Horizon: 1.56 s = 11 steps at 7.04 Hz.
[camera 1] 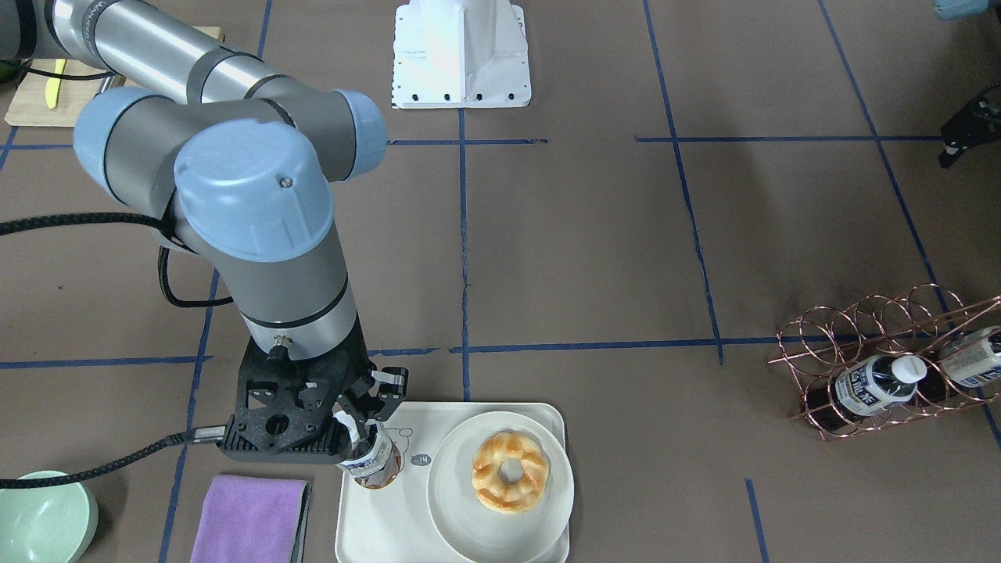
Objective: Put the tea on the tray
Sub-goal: 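Lift the bottle with the right gripper and lower it onto the tray beside the plate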
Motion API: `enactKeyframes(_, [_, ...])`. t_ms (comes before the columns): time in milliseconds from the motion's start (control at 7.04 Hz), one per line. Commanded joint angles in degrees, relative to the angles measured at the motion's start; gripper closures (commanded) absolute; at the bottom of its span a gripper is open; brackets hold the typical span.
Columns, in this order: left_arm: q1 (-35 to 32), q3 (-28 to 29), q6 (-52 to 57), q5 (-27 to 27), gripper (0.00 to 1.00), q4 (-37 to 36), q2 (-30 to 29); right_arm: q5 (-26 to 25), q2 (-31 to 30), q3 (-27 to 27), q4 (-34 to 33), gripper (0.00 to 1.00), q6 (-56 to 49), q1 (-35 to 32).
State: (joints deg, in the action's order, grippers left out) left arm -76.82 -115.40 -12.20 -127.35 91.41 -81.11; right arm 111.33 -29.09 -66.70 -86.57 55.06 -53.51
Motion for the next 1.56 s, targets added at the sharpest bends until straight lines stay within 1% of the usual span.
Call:
enactKeyframes(0, [-0.43,-0.09,0.07,0.00,0.00,0.00,-0.02,1.07,0.35,3.16,2.46,1.00,-0.30,-0.02])
enactKeyframes(426, [-0.52,-0.09,0.07,0.00,0.00,0.00,-0.02,1.17,0.44,3.77,2.55,1.00,-0.47,0.07])
enactKeyframes(711, [-0.52,-0.09,-0.02,0.00,0.00,0.09,-0.11,1.17,0.44,5.17,5.52,1.00,-0.56,0.16])
enactKeyframes(995, [-0.52,0.00,0.07,0.00,0.00,0.09,-0.11,1.17,0.53,5.18,5.54,1.00,-0.56,0.07])
enactKeyframes(1137, [-0.52,0.00,-0.02,0.09,0.00,0.09,-0.11,1.17,0.53,5.18,5.54,0.93,-0.48,0.07])
enactKeyframes(1279, [-0.52,0.00,0.07,0.09,0.00,0.00,-0.11,1.17,0.44,5.09,5.54,0.22,-1.17,0.07])
enactKeyframes(1421, [-0.52,0.00,-0.02,0.09,0.00,0.09,-0.11,1.00,0.44,4.92,5.45,0.00,-3.96,-0.02])
